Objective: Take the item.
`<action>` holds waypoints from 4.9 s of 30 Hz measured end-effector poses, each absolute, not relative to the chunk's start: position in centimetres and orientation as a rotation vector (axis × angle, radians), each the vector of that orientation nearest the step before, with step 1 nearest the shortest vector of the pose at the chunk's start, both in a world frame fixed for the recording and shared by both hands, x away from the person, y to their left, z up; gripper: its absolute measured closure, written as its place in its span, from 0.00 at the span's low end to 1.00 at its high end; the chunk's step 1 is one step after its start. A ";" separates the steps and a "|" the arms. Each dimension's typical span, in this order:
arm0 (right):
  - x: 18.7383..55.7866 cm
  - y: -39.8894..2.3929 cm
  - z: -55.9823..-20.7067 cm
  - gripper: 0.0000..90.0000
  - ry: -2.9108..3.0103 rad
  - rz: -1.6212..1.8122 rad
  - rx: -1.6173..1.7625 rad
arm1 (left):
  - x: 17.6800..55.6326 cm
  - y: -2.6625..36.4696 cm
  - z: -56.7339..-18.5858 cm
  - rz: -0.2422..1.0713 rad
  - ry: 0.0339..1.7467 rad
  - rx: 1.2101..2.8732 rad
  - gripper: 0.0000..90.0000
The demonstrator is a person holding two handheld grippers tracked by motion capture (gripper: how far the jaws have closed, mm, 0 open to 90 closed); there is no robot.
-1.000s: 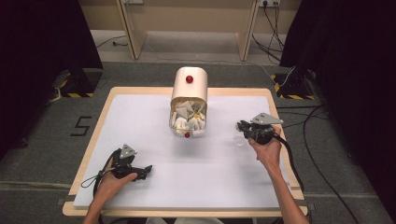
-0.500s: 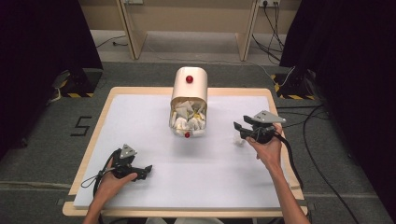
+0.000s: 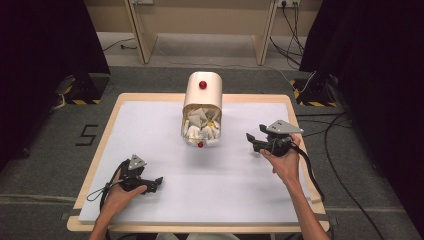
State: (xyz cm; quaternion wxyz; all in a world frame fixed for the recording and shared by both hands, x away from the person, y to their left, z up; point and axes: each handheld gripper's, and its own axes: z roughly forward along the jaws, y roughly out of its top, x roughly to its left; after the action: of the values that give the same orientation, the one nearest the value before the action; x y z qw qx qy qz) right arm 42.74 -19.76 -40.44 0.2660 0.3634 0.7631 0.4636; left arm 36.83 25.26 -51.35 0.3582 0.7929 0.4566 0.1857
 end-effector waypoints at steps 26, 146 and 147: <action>39.8 -18.0 -42.5 0.42 2.161 1.236 0.915 | 36.8 25.3 -51.3 0.479 1.178 2.046 0.00; 32.9 -23.2 -48.9 0.24 2.330 1.081 1.078 | 36.8 25.2 -51.3 0.481 1.178 2.046 0.00; 32.9 -23.2 -48.9 0.24 2.331 1.081 1.076 | 36.8 25.2 -51.3 0.481 1.178 2.046 0.00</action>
State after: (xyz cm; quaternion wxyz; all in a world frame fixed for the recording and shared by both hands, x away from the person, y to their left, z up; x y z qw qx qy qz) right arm 32.88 -23.16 -48.95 0.1770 0.3800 0.8237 0.3818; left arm 36.82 25.25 -51.35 0.3579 0.7929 0.4567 0.1864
